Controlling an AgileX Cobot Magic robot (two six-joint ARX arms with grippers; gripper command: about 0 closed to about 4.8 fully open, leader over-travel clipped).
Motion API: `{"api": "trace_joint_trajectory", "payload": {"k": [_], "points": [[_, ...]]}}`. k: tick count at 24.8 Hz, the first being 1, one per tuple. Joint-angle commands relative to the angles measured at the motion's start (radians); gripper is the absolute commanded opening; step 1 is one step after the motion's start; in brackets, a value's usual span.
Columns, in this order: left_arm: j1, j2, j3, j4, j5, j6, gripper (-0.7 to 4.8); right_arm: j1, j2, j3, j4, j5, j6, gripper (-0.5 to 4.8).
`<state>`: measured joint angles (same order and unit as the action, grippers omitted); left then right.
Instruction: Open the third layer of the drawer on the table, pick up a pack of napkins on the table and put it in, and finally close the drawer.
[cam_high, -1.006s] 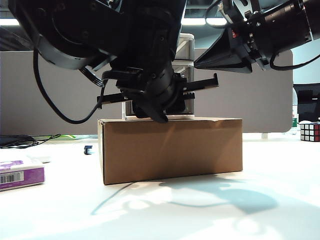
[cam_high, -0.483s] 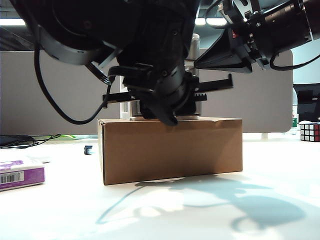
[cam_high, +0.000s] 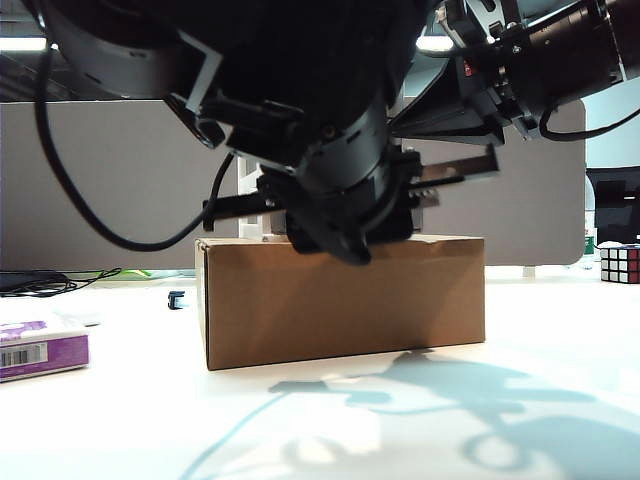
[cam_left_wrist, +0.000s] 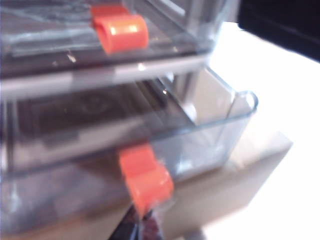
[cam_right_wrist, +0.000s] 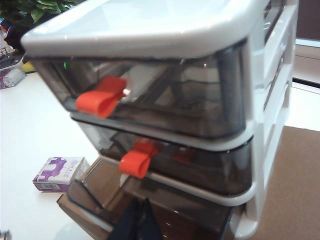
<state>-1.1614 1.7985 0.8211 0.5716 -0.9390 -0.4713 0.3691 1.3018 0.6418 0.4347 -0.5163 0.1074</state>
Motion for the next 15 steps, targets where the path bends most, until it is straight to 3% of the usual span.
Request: {"api": "trace_joint_trajectory", "payload": {"k": [1,7,8,9,11,15], "points": [[-0.023,-0.016,-0.014,-0.044,-0.012,-0.039,-0.06,0.0,-0.002,0.005,0.012,-0.003,-0.003,-0.06],[-0.047,-0.031,-0.016,-0.058,-0.048,-0.034,0.0,0.0,-0.002,0.005,0.011,-0.011,-0.003,-0.06],[-0.046,-0.031,-0.016,-0.055,-0.045,-0.035,0.17,0.0,-0.002,0.005,0.011,-0.01,-0.003,-0.06],[-0.045,-0.031,-0.016,-0.044,-0.041,-0.034,0.96,0.0,-0.002,0.005,0.011,-0.01,-0.003,-0.06],[-0.045,-0.031,-0.016,-0.009,-0.032,-0.019,1.52,0.0,-0.002,0.005,0.011,-0.01,-0.003,-0.06],[-0.03,-0.027,-0.012,0.074,0.005,0.038,1.52,0.0,-0.002,0.005,0.013,-0.01,-0.003,-0.06]]}}
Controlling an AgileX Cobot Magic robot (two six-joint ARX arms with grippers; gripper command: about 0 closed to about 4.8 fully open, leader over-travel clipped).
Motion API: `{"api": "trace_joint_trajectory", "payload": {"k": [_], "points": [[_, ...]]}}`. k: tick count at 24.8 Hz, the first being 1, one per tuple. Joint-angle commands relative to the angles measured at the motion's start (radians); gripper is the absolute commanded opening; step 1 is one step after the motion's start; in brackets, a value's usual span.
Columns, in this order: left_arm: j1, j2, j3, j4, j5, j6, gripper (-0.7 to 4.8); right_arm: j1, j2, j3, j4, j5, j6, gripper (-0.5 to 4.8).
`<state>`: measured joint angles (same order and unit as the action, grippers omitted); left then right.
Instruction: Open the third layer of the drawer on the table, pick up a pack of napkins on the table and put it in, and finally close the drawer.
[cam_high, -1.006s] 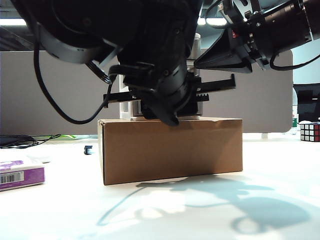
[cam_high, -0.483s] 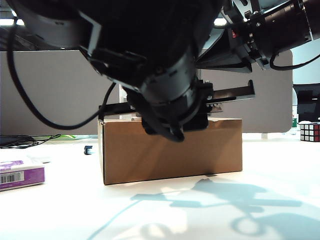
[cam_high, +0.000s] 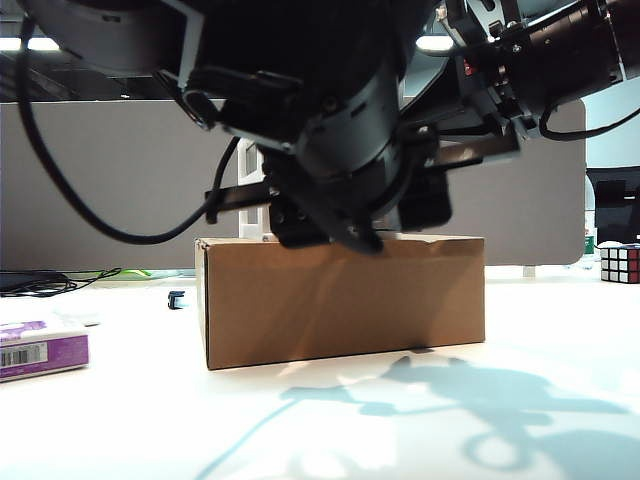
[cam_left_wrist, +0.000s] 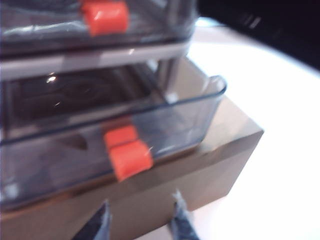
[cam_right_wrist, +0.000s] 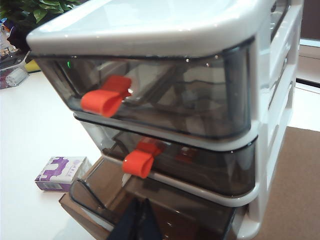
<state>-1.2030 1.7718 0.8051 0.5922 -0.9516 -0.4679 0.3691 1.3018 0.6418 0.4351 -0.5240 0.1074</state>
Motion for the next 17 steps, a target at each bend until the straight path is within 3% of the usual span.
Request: {"api": "trace_joint_trajectory", "payload": {"k": [1,5,17], "points": [[0.024,-0.001,0.006,0.057,0.018,0.035,1.52,0.0,-0.002,0.005,0.013,-0.002,-0.003,-0.06],[0.067,-0.001,0.01,0.077,0.084,0.042,1.52,0.0,-0.002,0.005,0.016,-0.002,-0.003,-0.06],[0.105,0.006,0.01,0.105,0.077,0.048,1.0,0.0,-0.002,0.005,0.018,-0.002,-0.003,-0.06]]}}
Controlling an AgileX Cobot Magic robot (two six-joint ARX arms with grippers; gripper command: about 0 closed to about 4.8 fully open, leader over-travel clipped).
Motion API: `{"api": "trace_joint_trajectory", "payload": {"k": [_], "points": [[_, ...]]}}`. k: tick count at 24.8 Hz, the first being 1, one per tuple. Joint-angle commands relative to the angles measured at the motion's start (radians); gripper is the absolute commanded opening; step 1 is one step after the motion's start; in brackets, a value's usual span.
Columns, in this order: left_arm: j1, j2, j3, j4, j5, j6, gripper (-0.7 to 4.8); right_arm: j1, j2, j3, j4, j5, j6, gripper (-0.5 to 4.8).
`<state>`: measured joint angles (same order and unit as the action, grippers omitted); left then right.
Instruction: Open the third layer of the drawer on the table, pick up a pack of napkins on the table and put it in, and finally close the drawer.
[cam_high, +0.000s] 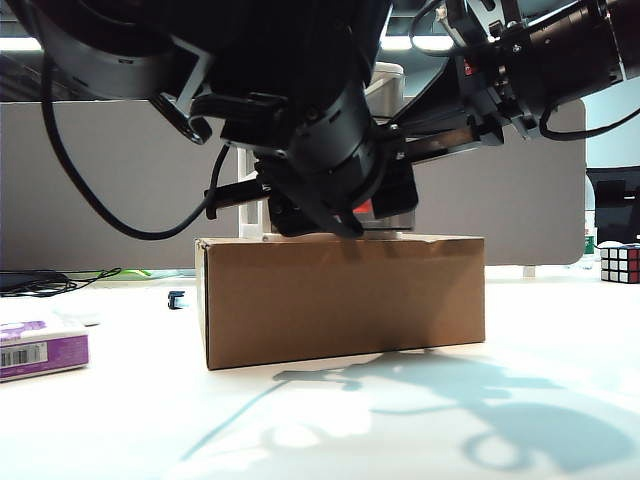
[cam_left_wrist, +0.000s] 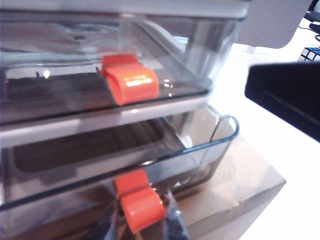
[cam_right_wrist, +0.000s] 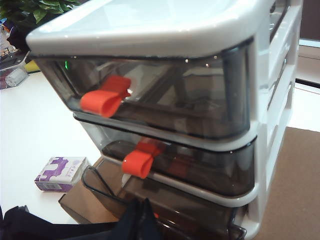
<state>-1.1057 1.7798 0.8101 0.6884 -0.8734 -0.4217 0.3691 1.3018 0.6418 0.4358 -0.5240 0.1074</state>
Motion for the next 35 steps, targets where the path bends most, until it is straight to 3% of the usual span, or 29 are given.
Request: {"api": "trace_joint_trajectory", "payload": {"k": [1,3,5,7,17,25,35], "points": [[0.011,-0.002,0.005,0.009,-0.001,0.002,0.81,0.0,-0.002,0.005,0.017,-0.002,-0.003,-0.06],[0.013,-0.002,0.005,0.009,-0.001,0.002,0.47,0.0,-0.002,0.005,0.017,-0.002,-0.003,-0.06],[0.017,-0.002,0.005,0.01,0.0,0.002,0.47,0.0,-0.002,0.005,0.017,-0.002,-0.003,-0.06],[0.018,-0.002,0.004,0.009,-0.001,0.002,-0.06,0.0,-0.002,0.005,0.017,-0.002,-0.003,-0.06],[0.008,-0.002,0.004,0.009,0.014,-0.002,-0.06,0.0,-0.002,0.005,0.016,-0.002,-0.003,-0.06],[-0.06,-0.002,0.002,-0.009,0.021,-0.005,-0.06,0.0,-0.002,0.005,0.011,-0.002,-0.003,-0.06],[-0.146,-0.003,0.002,-0.103,0.003,-0.118,-0.06,0.0,-0.002,0.005,0.01,-0.002,-0.003,-0.06]]}}
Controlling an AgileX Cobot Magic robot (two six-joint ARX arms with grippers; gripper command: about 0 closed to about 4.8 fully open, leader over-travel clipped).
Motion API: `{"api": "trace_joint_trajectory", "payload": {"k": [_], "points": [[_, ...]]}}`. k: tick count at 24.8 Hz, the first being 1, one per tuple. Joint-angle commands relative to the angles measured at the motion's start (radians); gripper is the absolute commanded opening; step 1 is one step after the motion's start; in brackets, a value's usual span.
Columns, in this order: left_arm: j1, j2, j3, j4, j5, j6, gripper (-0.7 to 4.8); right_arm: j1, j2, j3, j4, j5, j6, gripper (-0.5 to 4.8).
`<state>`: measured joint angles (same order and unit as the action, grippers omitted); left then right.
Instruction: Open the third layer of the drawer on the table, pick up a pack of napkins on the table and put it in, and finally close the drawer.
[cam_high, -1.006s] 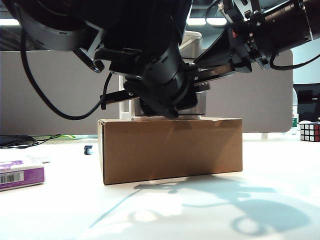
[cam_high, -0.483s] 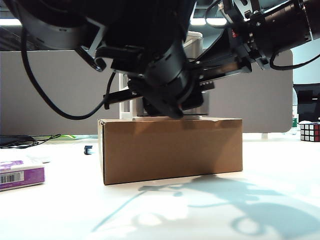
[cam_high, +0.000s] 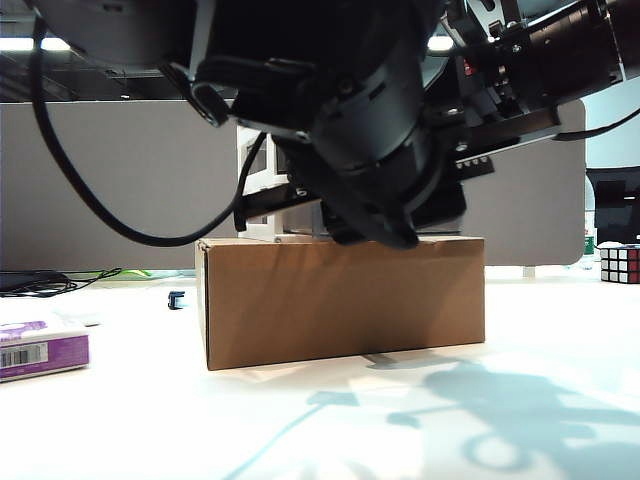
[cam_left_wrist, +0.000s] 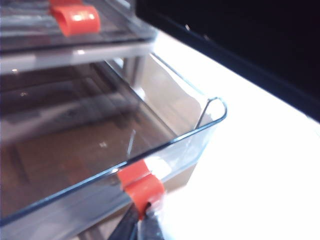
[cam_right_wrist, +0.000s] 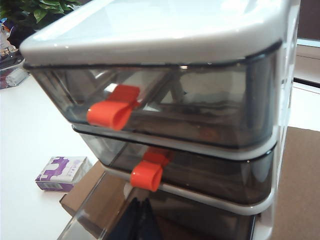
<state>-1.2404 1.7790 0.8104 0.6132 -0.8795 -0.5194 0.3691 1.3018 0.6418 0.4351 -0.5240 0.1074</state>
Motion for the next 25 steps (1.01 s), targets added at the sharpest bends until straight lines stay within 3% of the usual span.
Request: {"api": "trace_joint_trajectory", "payload": {"k": [1,8,14,16,17,19,22,25], "points": [[-0.023,-0.002,0.002,-0.029,0.011,-0.022,-0.06,0.0,-0.002,0.005,0.011,-0.002,-0.003,-0.06],[-0.078,-0.002,0.002,-0.037,0.036,-0.083,-0.06,0.0,-0.002,0.005,0.01,-0.003,-0.003,-0.06],[-0.117,-0.004,0.002,-0.04,0.051,-0.076,-0.06,0.0,-0.002,0.005,0.01,-0.003,-0.003,-0.06],[-0.136,-0.018,0.002,-0.052,0.051,-0.035,-0.06,0.0,-0.002,0.005,0.01,-0.003,-0.003,-0.06],[-0.146,-0.035,0.002,-0.072,0.051,-0.008,-0.06,0.0,-0.002,0.005,0.01,-0.003,-0.003,-0.06],[-0.209,-0.151,0.002,-0.233,-0.002,0.074,-0.04,0.0,-0.002,0.005,0.01,-0.003,-0.002,-0.06],[-0.244,-0.286,-0.022,-0.366,-0.035,0.077,0.31,0.0,-0.002,0.005,0.01,-0.004,0.002,-0.06],[-0.249,-0.423,-0.062,-0.474,-0.041,0.075,0.31,0.0,-0.002,0.005,0.009,-0.02,0.011,-0.06]]}}
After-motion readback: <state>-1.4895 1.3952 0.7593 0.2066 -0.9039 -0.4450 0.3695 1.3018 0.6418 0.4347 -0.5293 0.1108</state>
